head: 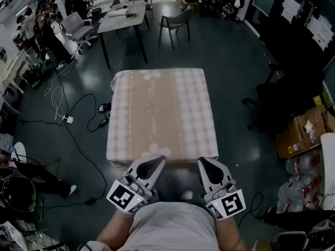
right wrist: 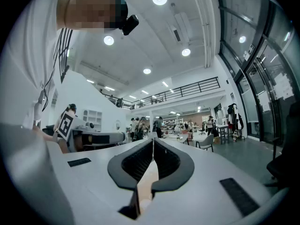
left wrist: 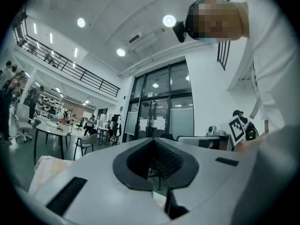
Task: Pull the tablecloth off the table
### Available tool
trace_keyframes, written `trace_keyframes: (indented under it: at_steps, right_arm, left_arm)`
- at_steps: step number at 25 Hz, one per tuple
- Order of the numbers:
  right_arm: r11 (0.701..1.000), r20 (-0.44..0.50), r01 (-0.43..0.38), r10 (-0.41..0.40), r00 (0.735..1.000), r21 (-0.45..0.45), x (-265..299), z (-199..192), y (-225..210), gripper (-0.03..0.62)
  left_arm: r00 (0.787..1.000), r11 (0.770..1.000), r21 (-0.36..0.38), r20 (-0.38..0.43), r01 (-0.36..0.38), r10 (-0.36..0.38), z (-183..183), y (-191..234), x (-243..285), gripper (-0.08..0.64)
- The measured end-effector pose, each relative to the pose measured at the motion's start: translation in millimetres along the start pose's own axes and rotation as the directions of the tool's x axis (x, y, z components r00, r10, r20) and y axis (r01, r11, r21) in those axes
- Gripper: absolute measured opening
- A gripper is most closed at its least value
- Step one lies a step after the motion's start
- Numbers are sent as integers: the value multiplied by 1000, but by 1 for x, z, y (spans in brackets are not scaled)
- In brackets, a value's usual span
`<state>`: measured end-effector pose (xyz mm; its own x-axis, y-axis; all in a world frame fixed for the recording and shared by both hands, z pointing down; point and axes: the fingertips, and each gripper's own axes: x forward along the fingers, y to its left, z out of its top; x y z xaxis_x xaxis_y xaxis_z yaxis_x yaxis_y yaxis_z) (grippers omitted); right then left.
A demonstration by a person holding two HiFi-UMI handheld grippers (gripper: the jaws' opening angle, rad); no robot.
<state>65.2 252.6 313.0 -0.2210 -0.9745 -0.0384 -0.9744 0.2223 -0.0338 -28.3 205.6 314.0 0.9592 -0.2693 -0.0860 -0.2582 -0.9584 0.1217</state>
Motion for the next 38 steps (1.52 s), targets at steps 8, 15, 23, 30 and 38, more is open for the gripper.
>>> trace_keyframes:
  at_steps: [8,15,23,30,38]
  right_arm:
    - [1000,-9,5,-5,1000,20,-15,-5,-20,28]
    - [998,-4,-23,23,1000,52,-36,-7,-48,29]
    - [992,-12,-46,48,999,119,-53,-23,-80,31]
    - [986,-32,-67,73,997,154,-34,-35,-86,31]
    - [983,-69,-47,60,996,178,25,-44,-102,31]
  left_arm:
    - [1000,1000,-6,-20,-17,16,-10,-14,15,11]
    - [997,998,-4,-43,-66,66,-22,-31,39,11]
    - [986,992,-1,-109,-128,127,-49,-51,55,11]
    - [973,981,-37,-137,-191,184,-63,-26,48,11]
    - [969,972,-57,-118,-226,218,-59,45,53,11]
